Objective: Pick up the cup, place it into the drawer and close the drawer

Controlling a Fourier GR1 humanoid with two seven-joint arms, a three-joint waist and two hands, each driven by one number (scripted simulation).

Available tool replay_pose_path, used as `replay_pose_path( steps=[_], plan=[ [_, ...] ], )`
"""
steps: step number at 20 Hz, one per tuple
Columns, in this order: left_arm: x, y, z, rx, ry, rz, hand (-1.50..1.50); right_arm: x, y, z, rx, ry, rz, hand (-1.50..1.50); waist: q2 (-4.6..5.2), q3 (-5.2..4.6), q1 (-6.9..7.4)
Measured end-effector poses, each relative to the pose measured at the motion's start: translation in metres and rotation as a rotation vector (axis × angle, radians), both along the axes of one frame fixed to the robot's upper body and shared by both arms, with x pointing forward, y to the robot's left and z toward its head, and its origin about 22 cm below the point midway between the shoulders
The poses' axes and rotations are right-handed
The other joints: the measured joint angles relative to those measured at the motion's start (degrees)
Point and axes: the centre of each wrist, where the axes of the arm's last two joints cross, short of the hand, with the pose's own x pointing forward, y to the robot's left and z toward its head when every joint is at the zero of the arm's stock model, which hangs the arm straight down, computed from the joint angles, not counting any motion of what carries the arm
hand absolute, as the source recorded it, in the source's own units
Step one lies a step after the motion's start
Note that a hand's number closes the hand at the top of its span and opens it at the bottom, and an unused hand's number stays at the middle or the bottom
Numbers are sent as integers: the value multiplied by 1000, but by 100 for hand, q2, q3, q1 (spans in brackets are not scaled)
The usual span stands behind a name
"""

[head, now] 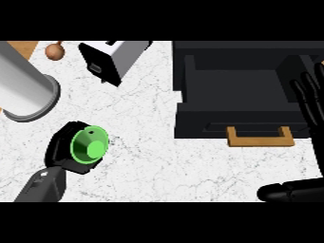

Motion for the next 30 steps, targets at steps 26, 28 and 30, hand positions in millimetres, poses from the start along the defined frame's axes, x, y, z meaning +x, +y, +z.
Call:
replay_pose_path(
  steps=[26, 28, 30],
  plan=[
    [46, -95, 154, -91, -305, -15, 150, -4, -3, -1, -6, 19, -6, -150, -32, 14, 32],
    [48, -106, 176, -88, -316, -25, 150, -1, 3, 1, -8, 21, -7, -150, -30, 15, 34],
    [57, -119, 197, -76, -324, -30, 150, -4, -1, -1, -10, 21, -3, -150, -27, 13, 11]
  ],
)
